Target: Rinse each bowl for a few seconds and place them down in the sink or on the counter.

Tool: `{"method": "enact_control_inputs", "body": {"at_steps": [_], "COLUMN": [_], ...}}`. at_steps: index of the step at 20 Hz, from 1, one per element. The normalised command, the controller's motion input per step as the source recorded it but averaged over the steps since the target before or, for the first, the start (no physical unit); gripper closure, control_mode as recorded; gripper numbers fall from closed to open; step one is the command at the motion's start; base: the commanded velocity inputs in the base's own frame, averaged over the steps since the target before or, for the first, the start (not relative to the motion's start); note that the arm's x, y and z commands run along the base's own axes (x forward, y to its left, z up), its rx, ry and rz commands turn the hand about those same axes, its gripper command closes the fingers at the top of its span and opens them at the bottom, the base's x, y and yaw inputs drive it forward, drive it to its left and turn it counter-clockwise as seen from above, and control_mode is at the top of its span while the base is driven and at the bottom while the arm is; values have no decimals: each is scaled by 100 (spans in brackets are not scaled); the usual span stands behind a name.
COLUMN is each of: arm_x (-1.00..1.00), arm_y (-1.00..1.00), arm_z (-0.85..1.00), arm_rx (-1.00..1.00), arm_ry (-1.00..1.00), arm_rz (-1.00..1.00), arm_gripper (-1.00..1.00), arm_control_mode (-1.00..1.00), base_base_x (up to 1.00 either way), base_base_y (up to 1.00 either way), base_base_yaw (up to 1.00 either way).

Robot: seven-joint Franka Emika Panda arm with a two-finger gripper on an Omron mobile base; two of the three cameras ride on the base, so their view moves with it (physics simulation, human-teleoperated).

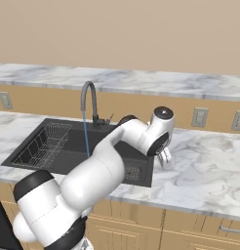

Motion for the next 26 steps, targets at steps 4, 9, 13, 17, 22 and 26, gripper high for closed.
{"method": "enact_control_inputs", "body": {"at_steps": [4,9,13,17,22,26], "arm_x": [10,8,8,2,2,1], "arm_y": [24,29,35,36,36,34], "arm_z": [4,8,5,0,0,-1], "arm_rx": [0,-3,-3,0,0,0], "arm_ry": [1,0,0,1,2,2], "arm_rz": [10,8,8,9,10,10], "arm_gripper": [100,100,100,100,100,100], "arm_control_mode": [-100,-100,-100,-100,-100,-100], "base_base_x": [0,0,0,0,0,0], "base_base_y": [0,0,0,0,0,0], "base_base_yaw": [0,0,0,0,0,0]}}
